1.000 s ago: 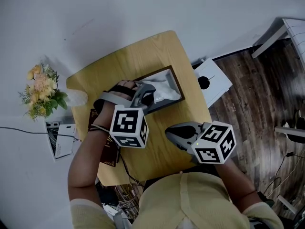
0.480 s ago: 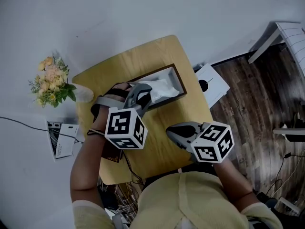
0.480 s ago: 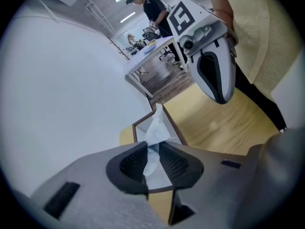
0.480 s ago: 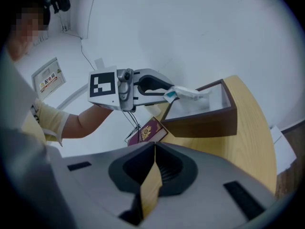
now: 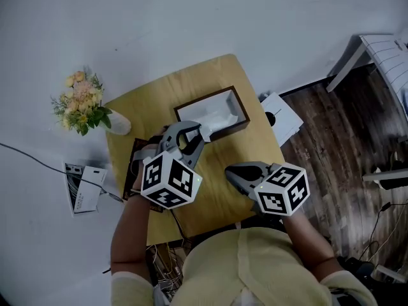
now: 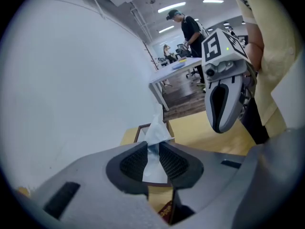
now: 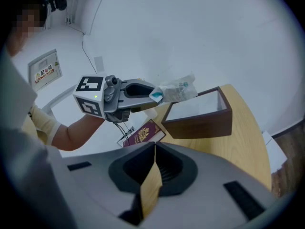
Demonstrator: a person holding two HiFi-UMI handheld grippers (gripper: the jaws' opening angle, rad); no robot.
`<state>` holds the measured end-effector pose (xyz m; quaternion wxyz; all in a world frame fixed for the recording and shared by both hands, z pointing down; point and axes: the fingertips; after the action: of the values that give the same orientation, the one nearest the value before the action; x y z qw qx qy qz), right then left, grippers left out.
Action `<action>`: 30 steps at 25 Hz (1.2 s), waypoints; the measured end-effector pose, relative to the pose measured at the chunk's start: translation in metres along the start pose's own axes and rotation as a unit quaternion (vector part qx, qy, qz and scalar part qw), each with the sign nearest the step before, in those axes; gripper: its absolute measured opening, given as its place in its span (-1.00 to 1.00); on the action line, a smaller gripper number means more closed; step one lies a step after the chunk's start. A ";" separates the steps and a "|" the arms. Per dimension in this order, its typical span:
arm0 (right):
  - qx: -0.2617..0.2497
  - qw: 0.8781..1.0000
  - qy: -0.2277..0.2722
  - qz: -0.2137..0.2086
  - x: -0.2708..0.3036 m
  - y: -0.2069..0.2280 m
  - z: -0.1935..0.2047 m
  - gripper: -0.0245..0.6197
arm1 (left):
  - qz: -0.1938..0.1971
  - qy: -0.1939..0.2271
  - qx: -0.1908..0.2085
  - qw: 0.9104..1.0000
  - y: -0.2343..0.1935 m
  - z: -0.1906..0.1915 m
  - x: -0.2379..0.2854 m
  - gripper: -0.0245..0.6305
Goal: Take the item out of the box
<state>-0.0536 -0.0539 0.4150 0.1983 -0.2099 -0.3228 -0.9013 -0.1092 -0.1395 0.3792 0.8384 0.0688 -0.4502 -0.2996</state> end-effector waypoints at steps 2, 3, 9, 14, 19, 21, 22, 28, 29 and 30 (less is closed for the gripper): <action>-0.004 1.000 0.005 0.009 -0.001 -0.002 0.001 -0.83 | -0.007 0.017 -0.034 0.999 0.005 0.000 -0.006 -0.65; -0.006 1.000 0.007 0.012 -0.001 -0.003 0.001 -0.83 | -0.010 0.025 -0.050 0.998 0.007 0.000 -0.008 -0.65; -0.015 0.999 0.025 0.036 -0.006 -0.007 0.002 -0.83 | -0.029 0.065 -0.126 0.989 0.018 0.002 -0.025 -0.65; -0.021 0.997 0.036 0.058 -0.007 -0.007 0.004 -0.83 | -0.057 0.103 -0.191 0.974 0.018 0.000 -0.042 -0.65; -0.027 0.996 0.043 0.075 -0.007 -0.007 0.008 -0.83 | -0.075 0.129 -0.233 0.961 0.028 0.003 -0.050 -0.65; -0.025 0.995 0.047 0.082 -0.007 -0.006 0.009 -0.83 | -0.079 0.139 -0.252 0.954 0.033 0.007 -0.051 -0.65; -0.023 0.995 0.049 0.086 -0.007 -0.005 0.009 -0.83 | -0.083 0.143 -0.264 0.950 0.035 0.009 -0.051 -0.65; -0.025 0.992 0.065 0.106 -0.007 -0.002 0.009 -0.83 | -0.102 0.154 -0.315 0.931 0.047 0.026 -0.052 -0.65; -0.026 0.992 0.065 0.107 -0.007 -0.003 0.010 -0.83 | -0.103 0.154 -0.324 0.928 0.050 0.029 -0.051 -0.65; -0.027 0.992 0.065 0.109 -0.006 -0.003 0.010 -0.83 | -0.106 0.155 -0.334 0.924 0.053 0.031 -0.050 -0.65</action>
<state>-0.0471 -0.0438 0.4174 0.3099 -0.1897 -0.2604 -0.8945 -0.1318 -0.0636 0.3821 0.8356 -0.1222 -0.1787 -0.5049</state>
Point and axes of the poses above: the fingertips, and each gripper's own axes: x forward along the fingers, y to its right, z out of its underside, and after that the axes turned 7 degrees about z, right-handed
